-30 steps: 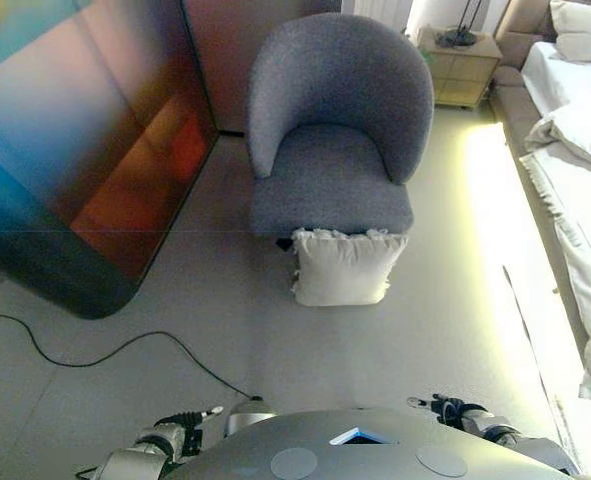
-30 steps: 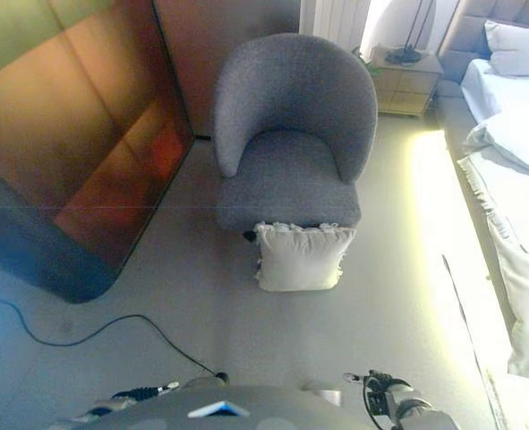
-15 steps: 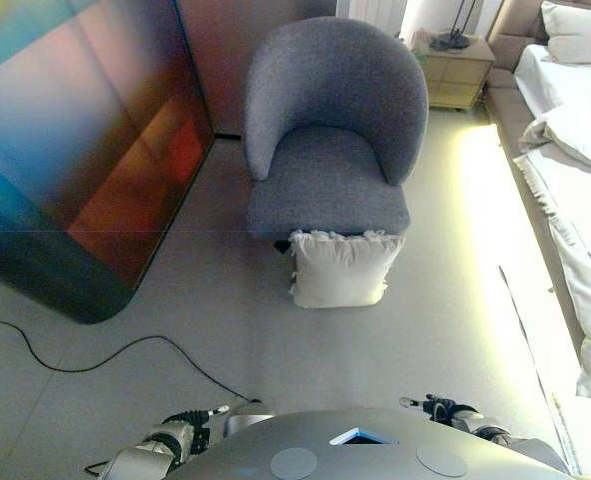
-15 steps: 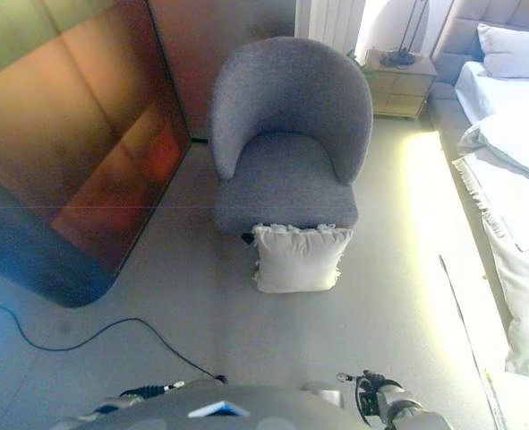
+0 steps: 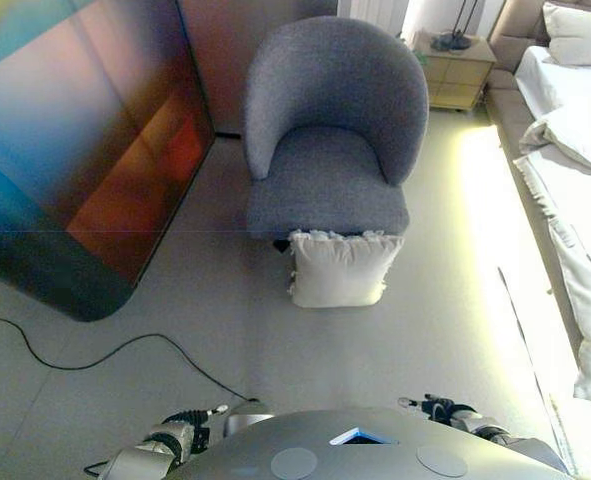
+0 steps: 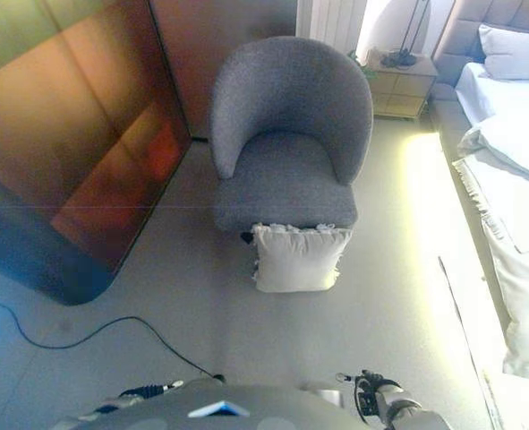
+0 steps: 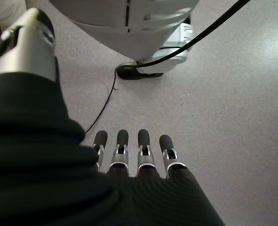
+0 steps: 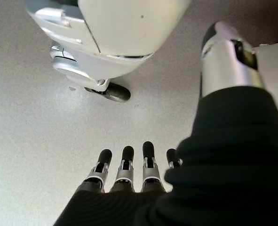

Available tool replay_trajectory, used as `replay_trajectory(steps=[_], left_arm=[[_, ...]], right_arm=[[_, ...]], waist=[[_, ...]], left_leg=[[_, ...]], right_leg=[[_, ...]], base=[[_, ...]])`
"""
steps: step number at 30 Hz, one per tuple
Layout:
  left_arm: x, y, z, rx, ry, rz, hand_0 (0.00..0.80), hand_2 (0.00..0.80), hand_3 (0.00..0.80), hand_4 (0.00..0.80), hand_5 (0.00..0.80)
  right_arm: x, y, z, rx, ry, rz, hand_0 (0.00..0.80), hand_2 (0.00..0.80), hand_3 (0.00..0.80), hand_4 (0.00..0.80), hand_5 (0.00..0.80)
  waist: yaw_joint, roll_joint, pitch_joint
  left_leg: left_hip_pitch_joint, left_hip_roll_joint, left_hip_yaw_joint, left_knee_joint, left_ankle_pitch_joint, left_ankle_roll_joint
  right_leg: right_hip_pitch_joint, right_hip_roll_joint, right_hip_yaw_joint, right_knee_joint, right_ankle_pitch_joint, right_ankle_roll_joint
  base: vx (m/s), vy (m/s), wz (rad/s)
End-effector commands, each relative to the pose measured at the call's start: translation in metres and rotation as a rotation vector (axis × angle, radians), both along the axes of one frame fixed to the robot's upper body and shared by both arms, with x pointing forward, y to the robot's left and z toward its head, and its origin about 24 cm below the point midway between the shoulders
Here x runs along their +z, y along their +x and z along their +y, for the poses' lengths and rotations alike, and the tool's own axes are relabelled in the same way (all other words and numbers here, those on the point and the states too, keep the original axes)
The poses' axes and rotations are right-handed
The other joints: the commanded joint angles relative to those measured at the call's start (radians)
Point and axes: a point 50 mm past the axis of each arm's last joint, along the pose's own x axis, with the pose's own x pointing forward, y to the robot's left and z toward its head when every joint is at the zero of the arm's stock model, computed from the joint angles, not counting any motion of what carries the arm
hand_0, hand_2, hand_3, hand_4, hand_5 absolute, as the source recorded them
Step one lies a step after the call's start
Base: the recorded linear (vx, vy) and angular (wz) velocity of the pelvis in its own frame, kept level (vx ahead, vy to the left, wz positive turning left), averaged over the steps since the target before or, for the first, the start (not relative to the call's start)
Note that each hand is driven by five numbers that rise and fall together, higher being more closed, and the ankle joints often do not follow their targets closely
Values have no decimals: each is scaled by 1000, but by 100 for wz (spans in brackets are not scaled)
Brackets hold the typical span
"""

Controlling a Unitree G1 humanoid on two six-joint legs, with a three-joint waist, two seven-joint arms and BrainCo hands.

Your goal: Pick up the cushion and take it to the sofa

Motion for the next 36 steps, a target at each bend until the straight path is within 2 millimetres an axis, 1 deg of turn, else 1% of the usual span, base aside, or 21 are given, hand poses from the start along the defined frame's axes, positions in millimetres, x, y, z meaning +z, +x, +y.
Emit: replay_trajectory(steps=[1, 3, 4, 8, 10, 11, 13, 17, 20, 21, 22, 23, 24, 26, 28, 29, 30, 31, 32, 34, 36], left_arm=[[1, 20, -4, 62, -6, -70, 0, 0, 0, 0, 0], [1, 17, -3, 94, -12, -77, 0, 0, 0, 0, 0], [1, 16, -2, 113, -11, -77, 0, 0, 0, 0, 0], [1, 6, 4, 121, -5, -56, 0, 0, 0, 0, 0], [0, -2, 4, 95, -16, -30, 0, 0, 0, 0, 0], [0, -6, 3, 93, -21, -24, 0, 0, 0, 0, 0], [0, -13, 4, 90, -30, -13, 0, 0, 0, 0, 0], [-2, -22, 1, 69, -40, 21, 0, 0, 0, 0, 0], [-2, -26, 1, 73, -44, 43, 0, 0, 0, 0, 0], [-2, -24, 1, 73, -46, 46, 0, 0, 0, 0, 0], [-2, -22, 2, 63, -40, 46, 0, 0, 0, 0, 0], [-1, -20, 6, 44, -28, 39, 0, 0, 0, 0, 0], [0, -18, 9, 38, -24, 30, 0, 0, 0, 0, 0], [2, -11, 12, 44, -29, 0, 0, 0, 0, 0, 0], [4, -1, 15, 43, -20, -30, 0, 0, 0, 0, 0], [5, 5, 17, 27, -16, -39, 0, 0, 0, 0, 0], [6, 11, 19, 7, -11, -46, 0, 0, 0, 0, 0], [9, 23, 21, -16, -8, -60, 0, 0, 0, 0, 0], [10, 28, 22, -18, -8, -68, 0, 0, 0, 0, 0], [12, 40, 22, 2, -6, -91, 0, 0, 0, 0, 0], [14, 48, 21, 28, -1, -104, 0, 0, 0, 0, 0]], right_arm=[[5, 35, 4, 33, -6, -54, 0, 0, 0, 0, 0], [7, 36, 0, 27, -7, -48, 0, 0, 0, 0, 0], [7, 35, -1, 33, -5, -49, 0, 0, 0, 0, 0], [7, 34, -3, 58, -7, -48, 0, 0, 0, 0, 0], [7, 33, -5, 34, -11, -55, 0, 0, 0, 0, 0], [8, 33, -6, 26, -11, -60, 0, 0, 0, 0, 0], [7, 32, -7, 15, -9, -48, 0, 0, 0, 0, 0], [3, 14, -5, -49, -9, 23, 0, 0, 0, 0, 0], [2, 6, -5, -69, -15, 48, 0, 0, 0, 0, 0], [2, 5, -5, -85, -19, 49, 0, 0, 0, 0, 0], [2, 5, -4, -104, -21, 45, 0, 0, 0, 0, 0], [1, 5, -3, -121, -16, 40, 0, 0, 0, 0, 0], [1, 5, -3, -121, -12, 41, 0, 0, 0, 0, 0], [1, 6, -2, -75, -9, 37, 0, 0, 0, 0, 0], [1, 10, 1, -32, 2, 12, 0, 0, 0, 0, 0], [1, 13, 3, -28, 7, -11, 0, 0, 0, 0, 0], [2, 19, 5, -37, 13, -32, 0, 0, 0, 0, 0], [4, 32, 8, -43, 22, -71, 0, 0, 0, 0, 0], [5, 38, 10, -38, 24, -85, 0, 0, 0, 0, 0], [7, 53, 15, -33, 24, -124, 0, 0, 0, 0, 0], [10, 65, 19, -39, 28, -170, 0, 0, 0, 0, 0]], waist=[[5, -81, 85], [15, -68, 110], [24, -58, 121], [51, -22, 131], [72, 3, 125], [81, 12, 120], [93, 16, 112], [102, 23, 85], [104, 22, 72], [103, 20, 66], [99, 8, 62], [100, -1, 57], [98, -12, 51], [97, -34, 35], [97, -50, 24], [94, -56, 20], [96, -59, 16], [95, -55, 13], [96, -51, 14], [101, -35, 27], [93, -14, 52]], left_leg=[[-142, -53, 55, 429, -128, 112], [-215, -65, 51, 497, -97, 111], [-244, -84, 54, 472, -70, 103], [-275, -116, 99, 236, 29, 76], [-280, -132, 89, 48, 101, 58], [-275, -134, 80, -36, 118, 55], [-256, -137, 79, -151, 114, 54], [-293, -106, 73, -170, 92, 32], [-295, -91, 64, -170, 90, 34], [-296, -88, 80, -170, 83, 42], [-282, -103, 92, -170, 66, 51], [-280, -110, 88, -148, 65, 67], [-295, -121, 81, -72, 61, 76], [-303, -140, 83, 7, 38, 104], [-292, -166, 73, 27, 10, 136], [-288, -180, 64, 35, -1, 146], [-276, -188, 62, 35, -10, 154], [-251, -193, 60, 14, -16, 164], [-245, -192, 60, 8, -16, 164], [-220, -182, 67, -2, -23, 146], [-189, -158, 68, -7, -26, 124]], right_leg=[[-37, 18, 32, 15, -13, -78], [-22, 33, 41, 32, -25, -87], [-6, 44, 43, 41, -41, -86], [60, 88, 46, 68, -112, -85], [116, 125, 63, 76, -160, -89], [140, 138, 78, 85, -184, -88], [183, 147, 100, 102, -230, -85], [233, 150, 106, 143, -322, -87], [255, 127, 103, 184, -359, -78], [259, 110, 92, 223, -372, -68], [260, 82, 77, 251, -374, -50], [254, 58, 70, 306, -345, -24], [255, 42, 71, 339, -316, -5], [236, 7, 58, 421, -219, 29], [199, -9, 57, 508, -125, 62], [185, -10, 61, 522, -97, 70], [149, -24, 49, 517, -57, 74], [99, -40, 19, 470, -65, 73], [77, -44, -3, 439, -83, 69], [9, -58, -86, 332, -150, 51], [-76, -46, -124, 265, -168, 22]], base=[[-26, -146, -3], [72, -85, -8], [199, -32, -9], [305, 12, -24], [494, 61, 10], [586, 93, 26], [558, 98, -5], [675, 131, 7], [754, 212, -16], [822, 292, -46], [950, 330, -54], [788, 260, -53], [768, 240, -41], [616, 193, -27], [532, 147, -4], [522, 113, 10], [495, 80, 7], [365, 43, 4], [293, 16, -8], [226, -28, -17], [146, -54, -38]])
